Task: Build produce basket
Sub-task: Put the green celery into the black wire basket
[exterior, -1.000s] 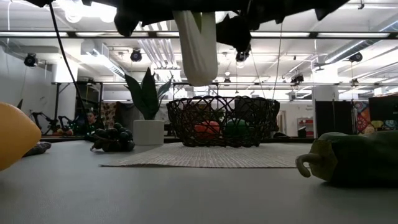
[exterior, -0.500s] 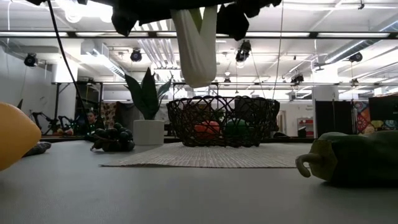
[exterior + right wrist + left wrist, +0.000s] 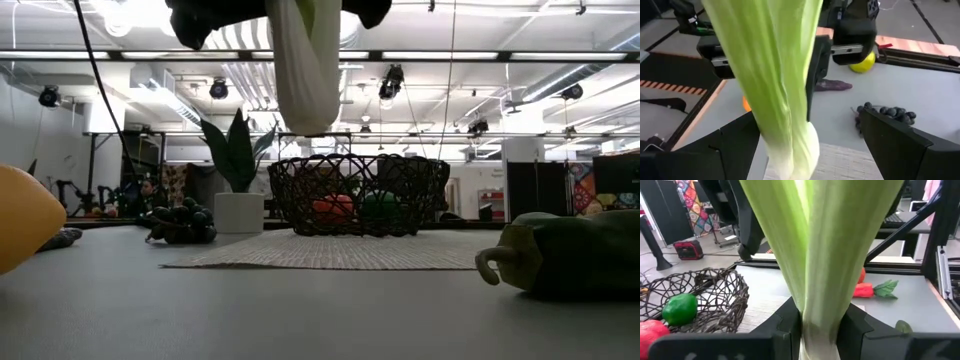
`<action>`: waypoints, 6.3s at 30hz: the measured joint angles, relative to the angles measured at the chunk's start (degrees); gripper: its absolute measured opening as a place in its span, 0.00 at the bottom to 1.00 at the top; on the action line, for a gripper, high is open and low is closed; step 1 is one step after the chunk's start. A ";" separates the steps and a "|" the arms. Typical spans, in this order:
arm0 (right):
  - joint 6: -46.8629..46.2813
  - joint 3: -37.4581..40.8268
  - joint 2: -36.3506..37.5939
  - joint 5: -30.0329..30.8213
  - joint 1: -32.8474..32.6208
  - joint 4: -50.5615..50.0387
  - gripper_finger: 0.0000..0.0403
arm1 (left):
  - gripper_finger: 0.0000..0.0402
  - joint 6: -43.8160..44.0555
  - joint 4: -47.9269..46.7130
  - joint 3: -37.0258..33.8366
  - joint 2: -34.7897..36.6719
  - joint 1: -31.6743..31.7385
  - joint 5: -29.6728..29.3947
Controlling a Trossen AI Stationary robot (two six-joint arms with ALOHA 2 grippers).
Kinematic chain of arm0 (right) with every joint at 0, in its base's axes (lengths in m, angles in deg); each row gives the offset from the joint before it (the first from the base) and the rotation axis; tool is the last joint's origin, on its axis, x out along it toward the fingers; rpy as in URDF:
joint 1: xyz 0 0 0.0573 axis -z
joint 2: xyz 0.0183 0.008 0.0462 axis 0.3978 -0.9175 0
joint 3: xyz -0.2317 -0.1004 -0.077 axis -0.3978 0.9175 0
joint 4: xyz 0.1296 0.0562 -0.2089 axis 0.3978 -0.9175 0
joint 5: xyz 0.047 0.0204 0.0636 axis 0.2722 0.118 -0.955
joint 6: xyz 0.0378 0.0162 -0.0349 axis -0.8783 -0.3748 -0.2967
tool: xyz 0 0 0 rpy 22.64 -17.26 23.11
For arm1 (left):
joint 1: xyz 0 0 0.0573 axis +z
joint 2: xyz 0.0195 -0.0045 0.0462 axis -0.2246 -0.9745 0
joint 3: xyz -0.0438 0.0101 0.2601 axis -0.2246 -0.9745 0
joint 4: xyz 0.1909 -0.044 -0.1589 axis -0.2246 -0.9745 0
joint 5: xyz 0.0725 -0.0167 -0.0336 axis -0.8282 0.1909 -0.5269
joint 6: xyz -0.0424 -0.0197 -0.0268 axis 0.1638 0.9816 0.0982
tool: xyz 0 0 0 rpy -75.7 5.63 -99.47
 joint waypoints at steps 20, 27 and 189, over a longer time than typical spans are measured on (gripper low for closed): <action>-3.29 0.79 -1.69 -0.55 -0.50 12.60 0.53 | 0.17 -1.53 0.07 -0.04 0.13 0.77 -0.83; -5.88 0.92 -5.45 -0.42 -0.50 17.89 0.60 | 0.17 -1.92 0.20 0.02 0.15 1.12 -0.83; -22.44 -9.62 -12.14 38.22 35.28 -0.27 0.70 | 0.60 -15.10 -22.19 -5.55 25.44 -1.43 -1.29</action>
